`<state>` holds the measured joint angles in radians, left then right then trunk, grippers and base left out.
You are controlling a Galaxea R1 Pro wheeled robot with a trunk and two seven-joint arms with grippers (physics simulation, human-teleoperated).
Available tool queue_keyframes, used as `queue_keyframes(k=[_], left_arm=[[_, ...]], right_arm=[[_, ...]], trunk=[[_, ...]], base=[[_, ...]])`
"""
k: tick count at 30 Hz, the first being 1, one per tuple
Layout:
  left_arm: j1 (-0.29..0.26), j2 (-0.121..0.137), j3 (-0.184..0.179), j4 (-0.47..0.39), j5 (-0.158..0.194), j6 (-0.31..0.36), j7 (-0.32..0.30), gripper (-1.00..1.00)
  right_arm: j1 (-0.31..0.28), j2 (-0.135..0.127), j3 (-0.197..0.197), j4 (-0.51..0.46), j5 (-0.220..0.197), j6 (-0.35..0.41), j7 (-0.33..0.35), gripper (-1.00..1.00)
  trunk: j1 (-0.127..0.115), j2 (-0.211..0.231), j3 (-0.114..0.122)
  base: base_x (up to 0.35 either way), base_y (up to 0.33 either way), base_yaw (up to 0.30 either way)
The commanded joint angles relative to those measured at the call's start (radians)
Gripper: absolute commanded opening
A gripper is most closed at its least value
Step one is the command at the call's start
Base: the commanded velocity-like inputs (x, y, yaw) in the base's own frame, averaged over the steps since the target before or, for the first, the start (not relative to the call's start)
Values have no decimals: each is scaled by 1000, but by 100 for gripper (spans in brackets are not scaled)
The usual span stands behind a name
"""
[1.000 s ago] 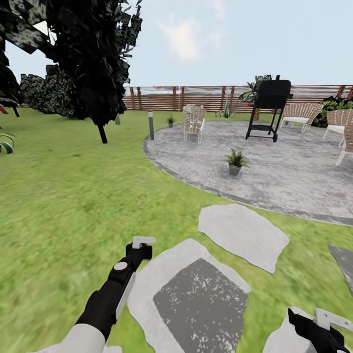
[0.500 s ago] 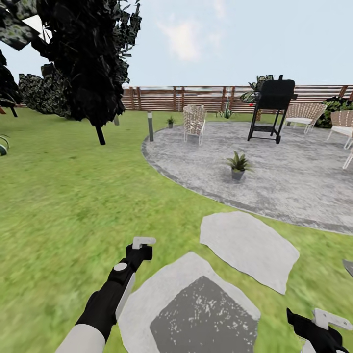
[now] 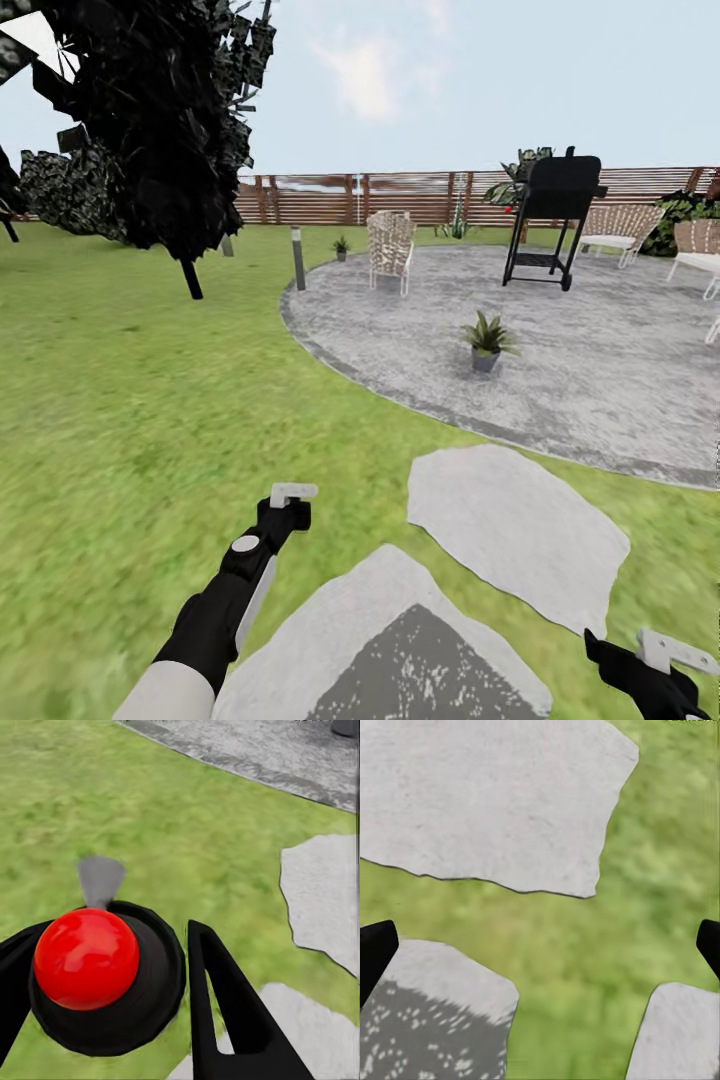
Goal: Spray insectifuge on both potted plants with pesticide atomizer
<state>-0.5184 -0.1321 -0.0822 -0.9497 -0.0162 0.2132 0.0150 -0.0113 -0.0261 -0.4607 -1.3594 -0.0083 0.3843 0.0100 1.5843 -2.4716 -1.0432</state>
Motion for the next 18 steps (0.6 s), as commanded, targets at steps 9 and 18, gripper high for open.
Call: queue_keyframes(k=[9, 18], left_arm=[[-6, 1, 2, -7, -2, 6, 2, -100], [-6, 1, 1, -7, -2, 6, 0, -100]], right_arm=[[-1, -3, 1, -1, 1, 5, 1, 100], [-1, -6, -1, -1, 1, 5, 1, 100]], trunk=[[0, 0, -1], [0, 0, -1]], base=[[337, 0, -262], [337, 0, -275]])
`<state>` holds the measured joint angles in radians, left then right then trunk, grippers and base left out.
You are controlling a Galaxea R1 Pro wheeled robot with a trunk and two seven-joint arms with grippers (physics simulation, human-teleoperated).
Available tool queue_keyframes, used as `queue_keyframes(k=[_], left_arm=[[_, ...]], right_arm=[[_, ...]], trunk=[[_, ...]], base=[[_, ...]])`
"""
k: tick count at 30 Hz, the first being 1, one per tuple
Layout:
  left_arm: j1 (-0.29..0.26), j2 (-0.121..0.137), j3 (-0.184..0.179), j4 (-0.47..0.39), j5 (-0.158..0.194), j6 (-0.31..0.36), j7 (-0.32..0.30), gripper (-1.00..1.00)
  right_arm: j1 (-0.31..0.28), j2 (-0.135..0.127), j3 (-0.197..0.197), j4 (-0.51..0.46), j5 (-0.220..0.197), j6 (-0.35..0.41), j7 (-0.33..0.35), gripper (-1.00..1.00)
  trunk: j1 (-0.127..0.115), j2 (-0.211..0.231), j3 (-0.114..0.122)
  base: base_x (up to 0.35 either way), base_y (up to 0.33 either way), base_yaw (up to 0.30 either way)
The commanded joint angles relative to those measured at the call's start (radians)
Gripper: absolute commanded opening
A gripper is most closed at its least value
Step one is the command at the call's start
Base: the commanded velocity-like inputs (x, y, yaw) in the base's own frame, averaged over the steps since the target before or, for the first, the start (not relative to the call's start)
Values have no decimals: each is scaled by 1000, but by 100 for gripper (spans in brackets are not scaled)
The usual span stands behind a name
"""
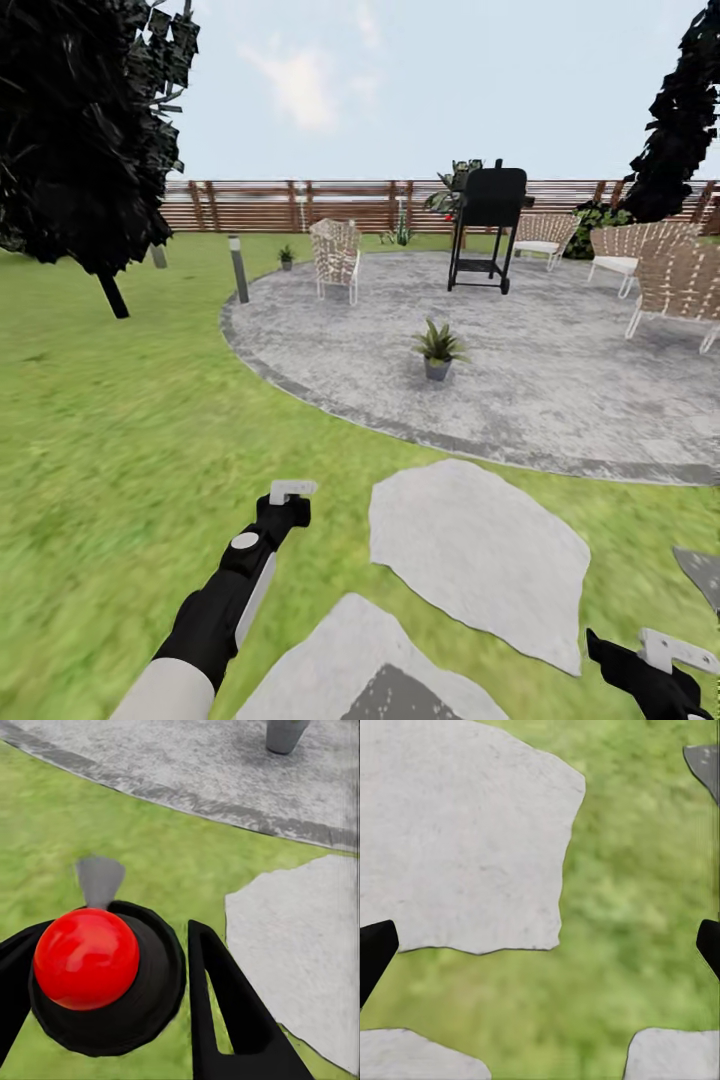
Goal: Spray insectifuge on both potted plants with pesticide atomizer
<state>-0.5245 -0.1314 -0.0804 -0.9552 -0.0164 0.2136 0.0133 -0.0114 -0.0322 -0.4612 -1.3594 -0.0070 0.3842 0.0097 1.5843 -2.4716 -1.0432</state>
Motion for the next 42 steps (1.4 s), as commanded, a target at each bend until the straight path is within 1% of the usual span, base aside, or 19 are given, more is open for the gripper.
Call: queue_keyframes(k=[1, 11, 16, 36, 42], left_arm=[[0, 0, -1, -2, -2, 6, 2, -100], [0, 0, -2, -2, -2, 6, 2, -100], [0, 0, -2, -2, -2, 6, 2, -100], [0, 0, -4, -27, -2, 7, 2, -100], [0, 0, -4, -28, -2, 7, 2, -100]], right_arm=[[-1, 0, 0, -1, -1, 5, 1, 100], [-1, 0, 1, -2, 6, 5, 1, 100], [-1, 0, 2, -1, 7, 5, 1, 100], [-1, 1, 1, -2, 7, 5, 1, 100], [-1, 1, 2, -1, 7, 5, 1, 100]], trunk=[[0, 0, -1], [0, 0, -1], [0, 0, -1], [0, 0, -1], [0, 0, -1]], base=[[337, 0, -274], [337, 0, -260], [337, 0, -172], [337, 0, -8], [337, 0, 106]])
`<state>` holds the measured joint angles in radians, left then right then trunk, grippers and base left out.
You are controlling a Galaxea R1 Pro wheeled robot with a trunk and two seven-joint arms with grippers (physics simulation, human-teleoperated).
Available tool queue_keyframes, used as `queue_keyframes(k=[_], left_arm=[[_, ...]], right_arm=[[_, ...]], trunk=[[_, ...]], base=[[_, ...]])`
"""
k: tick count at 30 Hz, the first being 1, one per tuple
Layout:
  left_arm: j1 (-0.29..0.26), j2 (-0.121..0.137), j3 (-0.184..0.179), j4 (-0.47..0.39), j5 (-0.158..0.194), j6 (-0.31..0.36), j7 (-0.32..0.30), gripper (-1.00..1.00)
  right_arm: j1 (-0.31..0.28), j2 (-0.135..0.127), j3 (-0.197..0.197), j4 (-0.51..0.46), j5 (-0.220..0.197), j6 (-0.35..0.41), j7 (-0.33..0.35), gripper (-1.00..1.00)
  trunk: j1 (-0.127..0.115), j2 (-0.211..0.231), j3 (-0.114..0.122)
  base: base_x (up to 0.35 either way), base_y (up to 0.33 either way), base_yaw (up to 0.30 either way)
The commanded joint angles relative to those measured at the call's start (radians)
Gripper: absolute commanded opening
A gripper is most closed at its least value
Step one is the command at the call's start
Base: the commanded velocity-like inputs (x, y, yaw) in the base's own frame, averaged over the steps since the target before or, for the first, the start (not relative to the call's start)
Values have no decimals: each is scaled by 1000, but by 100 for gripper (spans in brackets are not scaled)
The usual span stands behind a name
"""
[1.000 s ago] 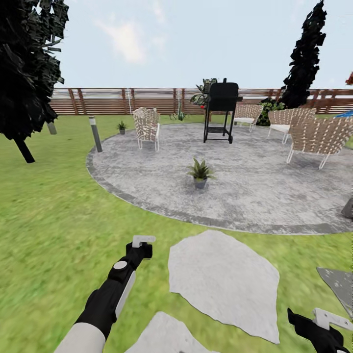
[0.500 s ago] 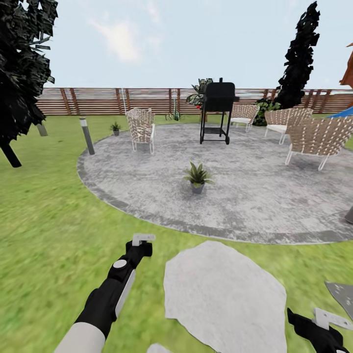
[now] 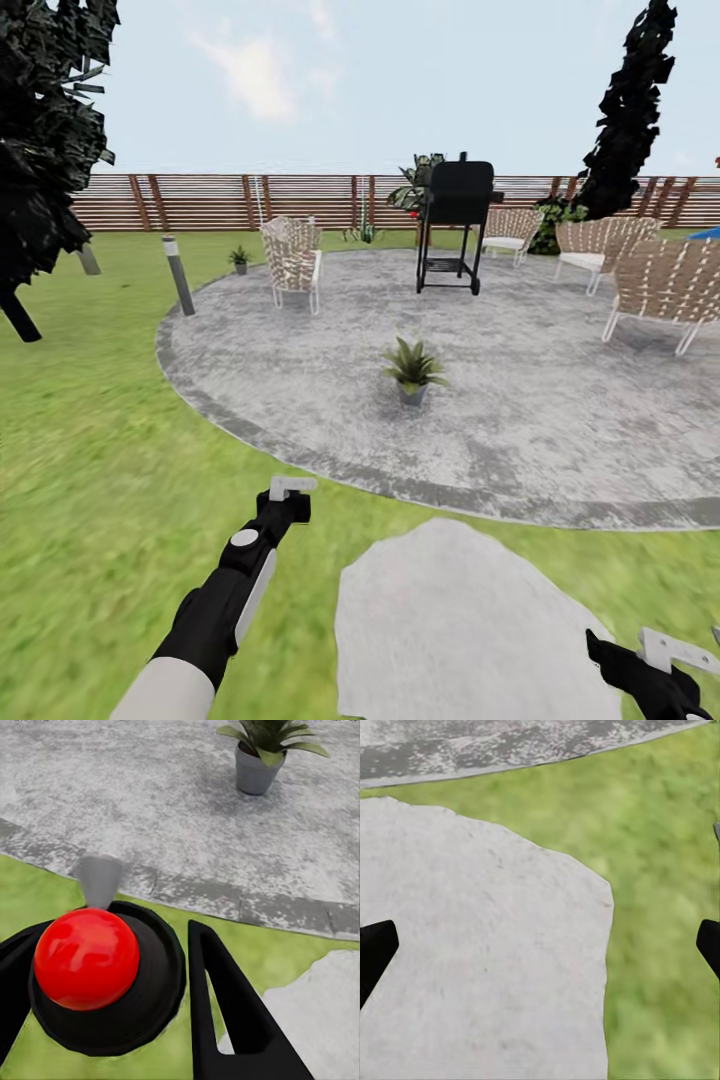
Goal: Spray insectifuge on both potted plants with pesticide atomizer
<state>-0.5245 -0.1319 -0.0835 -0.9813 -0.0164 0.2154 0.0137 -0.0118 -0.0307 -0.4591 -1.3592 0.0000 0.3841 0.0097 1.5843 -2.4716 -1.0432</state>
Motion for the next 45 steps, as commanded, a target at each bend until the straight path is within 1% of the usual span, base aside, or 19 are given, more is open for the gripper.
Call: queue_keyframes(k=[1, 31, 45], left_arm=[[-1, 0, -1, -1, -2, 6, 2, -100], [0, 0, -1, 0, -3, 6, 2, -100], [-1, 0, -1, 0, -3, 6, 2, -100]], right_arm=[[0, 0, 0, -1, 0, 6, 1, 100], [0, 0, 0, -3, -1, 8, 1, 100], [1, 5, 0, -3, -1, 0, 1, 100]], trunk=[[0, 0, -1], [0, 0, -1], [0, 0, -1]], base=[[337, 0, 108], [337, 0, 8], [337, -80, 0]])
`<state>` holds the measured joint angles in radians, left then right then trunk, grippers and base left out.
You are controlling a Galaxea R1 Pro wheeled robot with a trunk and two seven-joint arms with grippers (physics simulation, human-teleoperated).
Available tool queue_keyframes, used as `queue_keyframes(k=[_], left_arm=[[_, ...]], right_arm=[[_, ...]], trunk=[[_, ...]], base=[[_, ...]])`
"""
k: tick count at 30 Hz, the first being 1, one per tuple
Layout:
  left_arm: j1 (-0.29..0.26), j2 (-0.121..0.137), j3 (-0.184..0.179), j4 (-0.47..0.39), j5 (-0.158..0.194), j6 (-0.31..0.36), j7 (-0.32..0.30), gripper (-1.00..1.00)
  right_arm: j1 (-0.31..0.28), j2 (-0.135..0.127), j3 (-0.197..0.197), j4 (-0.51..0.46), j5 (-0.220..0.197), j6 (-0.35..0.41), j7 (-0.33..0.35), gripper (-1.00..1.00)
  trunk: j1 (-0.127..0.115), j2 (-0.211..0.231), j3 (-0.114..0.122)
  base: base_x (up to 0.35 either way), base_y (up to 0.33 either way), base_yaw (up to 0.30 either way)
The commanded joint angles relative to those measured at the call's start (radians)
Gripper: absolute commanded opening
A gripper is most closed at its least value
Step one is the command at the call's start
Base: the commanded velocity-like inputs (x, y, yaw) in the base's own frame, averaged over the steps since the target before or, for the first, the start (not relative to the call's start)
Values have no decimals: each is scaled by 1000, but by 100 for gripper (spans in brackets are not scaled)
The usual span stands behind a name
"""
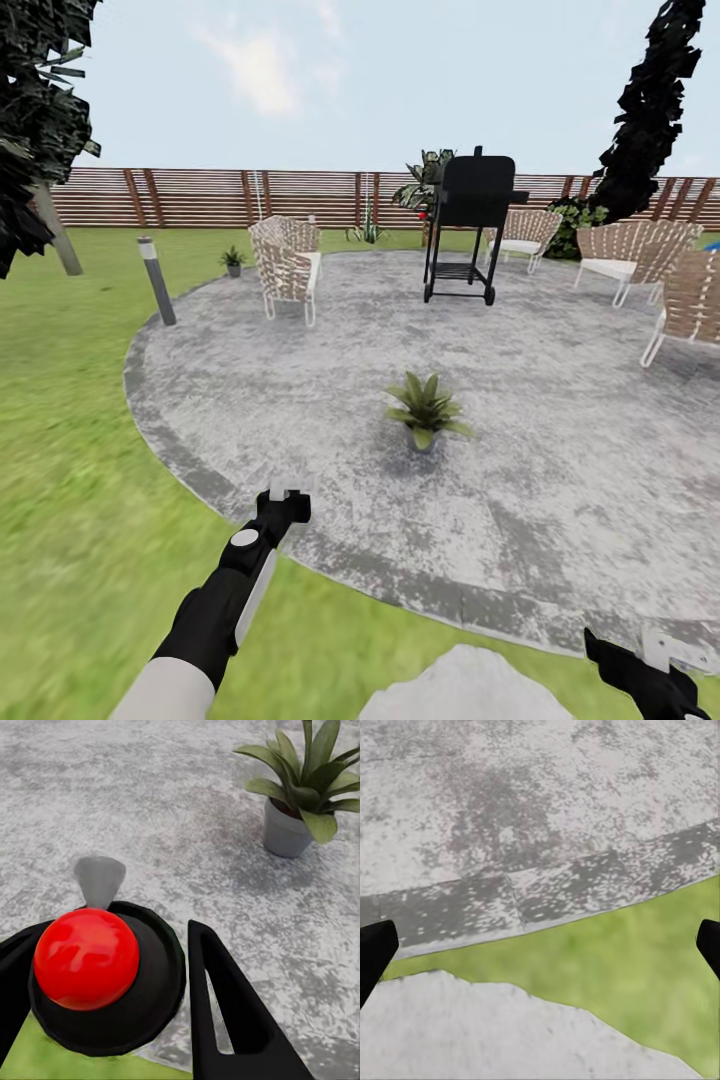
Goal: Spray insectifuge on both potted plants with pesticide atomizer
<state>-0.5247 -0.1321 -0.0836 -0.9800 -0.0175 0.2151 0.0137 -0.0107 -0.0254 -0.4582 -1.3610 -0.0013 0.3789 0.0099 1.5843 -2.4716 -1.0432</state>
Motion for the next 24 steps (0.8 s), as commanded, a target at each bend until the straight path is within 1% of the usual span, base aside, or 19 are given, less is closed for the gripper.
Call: queue_keyframes(k=[1, 7, 11, 16, 22, 24], left_arm=[[0, 0, -1, -2, -2, 6, 2, -100], [0, 0, -1, -2, -2, 6, 2, -100], [0, -1, -4, -3, -2, 6, 2, -100], [0, -1, -26, -3, -2, 6, 2, -100], [0, -1, -28, -3, -2, 6, 2, -100], [0, -1, -28, -3, -2, 6, 2, -100]], right_arm=[[0, 0, 0, -1, 0, 5, 1, 100], [0, 0, -2, -1, -1, 5, 2, 100], [0, -6, -1, -1, -5, 10, 3, 100], [0, -10, -1, -1, -3, 18, 2, 100], [0, -10, 0, -1, 0, 18, 2, 100], [0, -10, 1, -1, 0, 18, 2, 100]], trunk=[[0, 0, -1], [0, 0, -1], [0, 0, -1], [0, 0, -1], [0, 0, -1], [0, 0, -1]], base=[[337, -99, 0], [337, -99, 0], [337, -100, 0], [337, -102, 0], [328, -115, 0], [189, -79, 0]])
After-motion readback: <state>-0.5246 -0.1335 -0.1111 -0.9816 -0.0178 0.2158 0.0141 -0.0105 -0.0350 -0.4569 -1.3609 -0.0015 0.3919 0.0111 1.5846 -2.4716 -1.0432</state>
